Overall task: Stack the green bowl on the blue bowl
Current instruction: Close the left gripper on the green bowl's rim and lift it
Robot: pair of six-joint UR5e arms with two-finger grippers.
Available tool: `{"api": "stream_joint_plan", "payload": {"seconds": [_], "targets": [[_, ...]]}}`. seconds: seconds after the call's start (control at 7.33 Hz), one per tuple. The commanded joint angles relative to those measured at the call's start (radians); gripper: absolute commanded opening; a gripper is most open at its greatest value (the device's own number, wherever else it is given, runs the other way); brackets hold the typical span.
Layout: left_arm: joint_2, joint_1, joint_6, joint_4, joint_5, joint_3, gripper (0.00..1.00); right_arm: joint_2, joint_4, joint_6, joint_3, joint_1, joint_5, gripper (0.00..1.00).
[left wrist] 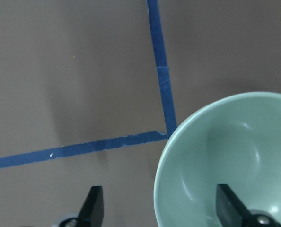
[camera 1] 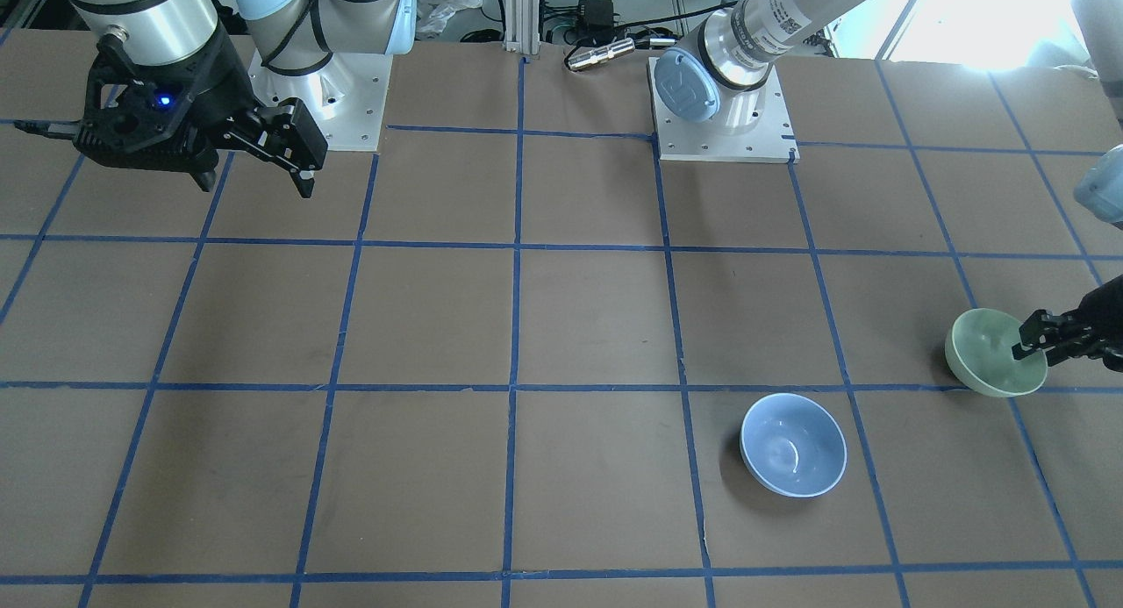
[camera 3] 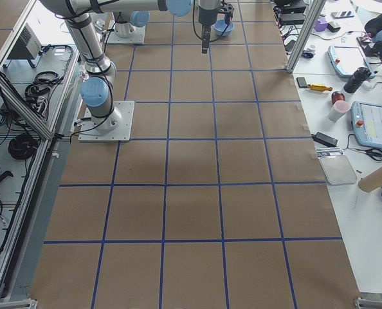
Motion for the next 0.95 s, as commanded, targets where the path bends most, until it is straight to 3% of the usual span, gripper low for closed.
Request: {"api": "stream_joint_plan", "payload": {"seconds": [0.0,0.82], "targets": [[0.004,0.000,0.003,-0.041,-0.005,0.003,0.08,0.000,-0.001,0.000,0.000,0.000,0.000,1.00],[0.077,-0.070,-0.036,-0.103,-0.040,0.040,0.06,0.000,0.000,0.000,0.000,0.000,0.000,1.00]]}}
